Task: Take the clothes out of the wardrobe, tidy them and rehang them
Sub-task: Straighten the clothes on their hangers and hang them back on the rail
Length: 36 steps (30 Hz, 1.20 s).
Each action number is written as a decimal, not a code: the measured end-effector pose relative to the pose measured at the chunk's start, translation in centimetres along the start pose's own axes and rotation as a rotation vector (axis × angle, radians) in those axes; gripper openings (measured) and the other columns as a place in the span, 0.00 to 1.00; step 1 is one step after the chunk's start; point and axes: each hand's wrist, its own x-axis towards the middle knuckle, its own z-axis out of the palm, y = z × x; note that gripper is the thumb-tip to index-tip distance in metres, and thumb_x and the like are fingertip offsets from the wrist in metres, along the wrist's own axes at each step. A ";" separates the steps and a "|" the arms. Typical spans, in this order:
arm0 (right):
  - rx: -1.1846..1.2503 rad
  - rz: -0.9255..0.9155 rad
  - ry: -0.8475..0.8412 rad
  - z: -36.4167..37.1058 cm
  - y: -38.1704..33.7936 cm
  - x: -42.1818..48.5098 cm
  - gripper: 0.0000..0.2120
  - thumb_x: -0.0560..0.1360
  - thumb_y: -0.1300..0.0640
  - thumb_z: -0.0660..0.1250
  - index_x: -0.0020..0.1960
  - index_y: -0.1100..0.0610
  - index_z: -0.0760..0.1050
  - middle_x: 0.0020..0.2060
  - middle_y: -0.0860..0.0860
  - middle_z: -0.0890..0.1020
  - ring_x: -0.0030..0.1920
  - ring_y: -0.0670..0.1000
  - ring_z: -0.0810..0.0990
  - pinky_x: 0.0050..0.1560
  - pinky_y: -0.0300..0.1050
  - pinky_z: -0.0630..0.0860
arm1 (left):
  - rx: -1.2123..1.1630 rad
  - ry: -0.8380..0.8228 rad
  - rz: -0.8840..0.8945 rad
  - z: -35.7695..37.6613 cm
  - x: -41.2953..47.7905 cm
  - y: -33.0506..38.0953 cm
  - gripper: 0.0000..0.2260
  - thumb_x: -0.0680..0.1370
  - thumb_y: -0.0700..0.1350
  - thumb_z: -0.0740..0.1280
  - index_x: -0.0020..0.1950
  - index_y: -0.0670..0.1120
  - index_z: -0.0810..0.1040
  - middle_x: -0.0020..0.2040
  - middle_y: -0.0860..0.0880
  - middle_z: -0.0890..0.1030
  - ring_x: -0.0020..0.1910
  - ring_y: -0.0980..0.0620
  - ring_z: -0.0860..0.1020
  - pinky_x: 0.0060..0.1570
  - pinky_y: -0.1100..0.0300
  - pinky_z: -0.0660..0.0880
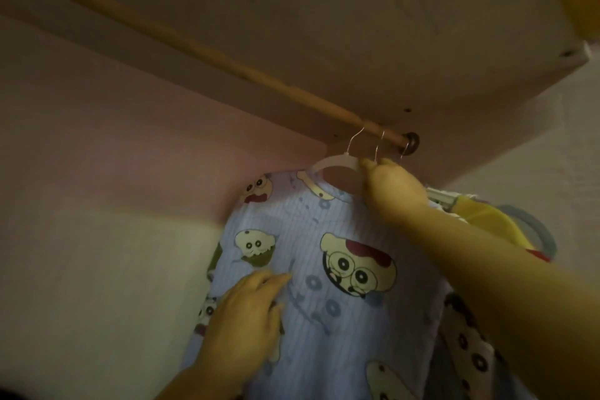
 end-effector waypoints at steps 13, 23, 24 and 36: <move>-0.041 -0.225 -0.043 3.1 -0.2 -13.4 0.22 0.78 0.54 0.57 0.72 0.52 0.63 0.71 0.57 0.63 0.69 0.60 0.61 0.68 0.55 0.56 | 0.013 -0.160 -0.173 -0.4 -4.7 4.4 0.19 0.79 0.40 0.60 0.71 0.48 0.68 0.65 0.45 0.73 0.61 0.47 0.72 0.61 0.56 0.68; 0.235 -0.316 -0.515 5.4 1.7 -35.7 0.27 0.77 0.51 0.59 0.74 0.47 0.56 0.67 0.52 0.67 0.65 0.56 0.67 0.64 0.48 0.63 | 0.327 -0.540 -0.376 -4.0 -17.6 15.9 0.19 0.79 0.49 0.59 0.70 0.49 0.67 0.64 0.46 0.72 0.60 0.47 0.71 0.54 0.57 0.67; 0.273 -0.322 -0.542 5.4 2.0 -38.1 0.26 0.78 0.51 0.58 0.74 0.47 0.56 0.67 0.51 0.67 0.65 0.55 0.68 0.63 0.47 0.65 | 0.351 -0.573 -0.392 -4.3 -19.3 17.2 0.18 0.79 0.50 0.59 0.68 0.48 0.68 0.62 0.46 0.73 0.59 0.47 0.72 0.52 0.57 0.67; 0.423 -0.209 -0.813 0.8 5.2 -59.3 0.21 0.80 0.50 0.54 0.72 0.49 0.59 0.65 0.50 0.71 0.62 0.51 0.70 0.62 0.42 0.65 | 0.363 -0.916 -0.459 -6.9 -34.3 29.6 0.20 0.80 0.52 0.58 0.71 0.50 0.64 0.66 0.48 0.70 0.62 0.49 0.69 0.60 0.56 0.66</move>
